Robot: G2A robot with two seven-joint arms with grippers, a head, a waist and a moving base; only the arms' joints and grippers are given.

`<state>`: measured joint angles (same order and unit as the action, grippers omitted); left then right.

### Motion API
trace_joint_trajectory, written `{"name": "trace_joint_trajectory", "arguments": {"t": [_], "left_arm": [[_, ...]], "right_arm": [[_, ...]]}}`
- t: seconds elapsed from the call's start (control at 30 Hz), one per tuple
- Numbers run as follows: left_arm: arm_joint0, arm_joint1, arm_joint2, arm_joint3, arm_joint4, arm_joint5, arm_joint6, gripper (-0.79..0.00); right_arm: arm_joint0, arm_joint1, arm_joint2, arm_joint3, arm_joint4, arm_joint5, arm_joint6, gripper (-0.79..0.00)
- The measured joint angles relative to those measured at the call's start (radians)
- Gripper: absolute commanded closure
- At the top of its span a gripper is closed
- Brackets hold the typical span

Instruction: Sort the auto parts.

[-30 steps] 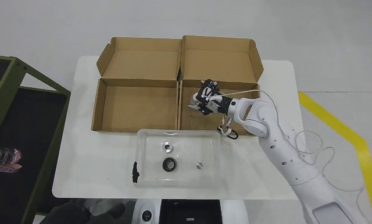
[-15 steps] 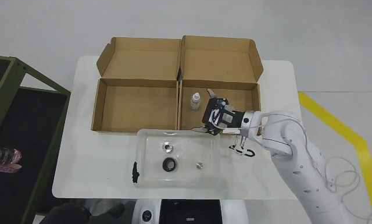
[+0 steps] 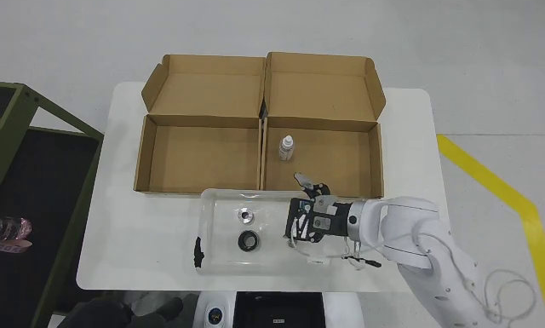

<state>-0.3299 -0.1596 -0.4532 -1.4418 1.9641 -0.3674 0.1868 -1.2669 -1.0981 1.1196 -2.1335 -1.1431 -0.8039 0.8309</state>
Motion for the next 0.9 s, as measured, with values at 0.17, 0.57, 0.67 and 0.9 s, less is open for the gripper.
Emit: {"name": "trace_joint_trajectory", "arguments": {"t": [0.17, 0.57, 0.67, 0.9], "left_arm": [[0.0, 0.0, 0.0, 0.0, 0.0, 0.0, 0.0, -0.785], [0.0, 0.0, 0.0, 0.0, 0.0, 0.0, 0.0, -0.785], [0.0, 0.0, 0.0, 0.0, 0.0, 0.0, 0.0, -0.785], [0.0, 0.0, 0.0, 0.0, 0.0, 0.0, 0.0, -0.785]], "right_arm": [[-0.017, 0.006, -0.03, -0.013, -0.027, -0.016, 0.025, -0.785], [-0.014, 0.012, -0.128, -0.001, -0.075, -0.033, 0.104, -0.785], [-0.005, 0.012, -0.151, 0.006, -0.085, -0.033, 0.124, -0.785], [0.029, 0.011, -0.21, 0.034, -0.128, -0.025, 0.16, -0.785]]}}
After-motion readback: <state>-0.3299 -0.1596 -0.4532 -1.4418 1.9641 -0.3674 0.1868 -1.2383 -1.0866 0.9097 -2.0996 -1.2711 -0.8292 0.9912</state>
